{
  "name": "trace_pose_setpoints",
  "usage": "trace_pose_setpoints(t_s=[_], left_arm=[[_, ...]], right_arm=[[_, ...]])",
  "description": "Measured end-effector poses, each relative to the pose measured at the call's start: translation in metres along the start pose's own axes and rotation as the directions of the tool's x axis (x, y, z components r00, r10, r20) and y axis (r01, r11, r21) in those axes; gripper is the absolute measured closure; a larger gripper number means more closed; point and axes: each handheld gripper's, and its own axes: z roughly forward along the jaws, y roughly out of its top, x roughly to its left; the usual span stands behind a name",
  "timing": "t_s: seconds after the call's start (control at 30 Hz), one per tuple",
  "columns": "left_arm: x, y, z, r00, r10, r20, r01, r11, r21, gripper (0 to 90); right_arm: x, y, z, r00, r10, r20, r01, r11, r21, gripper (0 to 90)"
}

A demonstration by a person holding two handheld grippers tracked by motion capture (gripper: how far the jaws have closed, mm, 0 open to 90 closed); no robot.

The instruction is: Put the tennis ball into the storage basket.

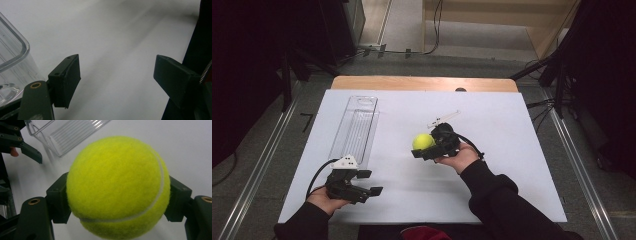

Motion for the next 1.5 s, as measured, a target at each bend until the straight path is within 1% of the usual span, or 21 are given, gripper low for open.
trace_pose_setpoints(t_s=[0.23,0.3,0.4,0.47,0.5,0.63,0.7,0.73,0.77,0.8,1.13,1.23,1.5], left_arm=[[0.001,0.000,0.000,1.0000,0.000,0.001,0.000,1.0000,-0.002,22.2],[0.001,0.000,0.000,1.0000,-0.002,0.001,0.002,1.0000,-0.002,22.2],[0.001,-0.001,0.000,1.0000,-0.003,0.001,0.003,1.0000,-0.004,22.2],[0.001,-0.001,0.000,1.0000,-0.005,-0.001,0.005,1.0000,-0.003,22.2],[0.001,-0.001,0.000,1.0000,-0.006,-0.001,0.006,1.0000,-0.003,22.2],[0.001,-0.001,0.000,1.0000,-0.005,-0.001,0.005,1.0000,-0.002,22.2],[0.001,-0.001,0.000,1.0000,-0.005,-0.002,0.005,1.0000,-0.001,22.2],[0.001,-0.001,0.000,1.0000,-0.007,0.000,0.007,1.0000,-0.002,22.2],[0.001,-0.001,0.000,1.0000,-0.007,-0.001,0.007,1.0000,-0.001,22.2],[0.001,-0.001,0.000,1.0000,-0.007,0.000,0.007,1.0000,-0.002,22.2],[0.001,-0.001,0.000,1.0000,-0.007,-0.001,0.007,1.0000,-0.002,22.2],[0.001,-0.001,0.000,1.0000,-0.004,0.000,0.004,1.0000,-0.003,22.2],[0.001,-0.001,0.000,1.0000,-0.006,0.001,0.006,1.0000,-0.005,22.2]], right_arm=[[0.003,0.010,0.005,0.9999,-0.012,-0.007,0.012,1.000,-0.010,22.9],[0.004,0.013,0.008,0.9999,-0.014,-0.009,0.014,1.000,-0.017,23.0],[0.005,0.018,0.014,0.9997,-0.022,-0.014,0.022,1.000,-0.008,23.0],[0.006,0.020,0.018,0.9997,-0.018,-0.016,0.018,1.000,-0.005,23.0],[0.007,0.021,0.019,0.9995,-0.025,-0.018,0.025,1.000,-0.007,23.0],[0.009,0.026,0.023,0.9990,-0.035,-0.026,0.035,0.999,-0.016,23.0],[0.011,0.029,0.024,0.9991,-0.030,-0.028,0.030,0.999,-0.015,23.0],[0.010,0.030,0.025,0.9988,-0.039,-0.029,0.038,0.999,-0.019,23.0],[0.011,0.032,0.025,0.9990,-0.033,-0.029,0.032,0.999,-0.017,23.0],[0.011,0.033,0.026,0.9988,-0.039,-0.030,0.038,0.999,-0.020,23.0],[0.016,0.046,0.029,0.9985,-0.034,-0.042,0.032,0.999,-0.029,23.0],[0.017,0.050,0.031,0.9981,-0.040,-0.046,0.039,0.999,-0.029,23.0],[0.021,0.059,0.036,0.9981,-0.029,-0.055,0.027,0.999,-0.030,23.0]])
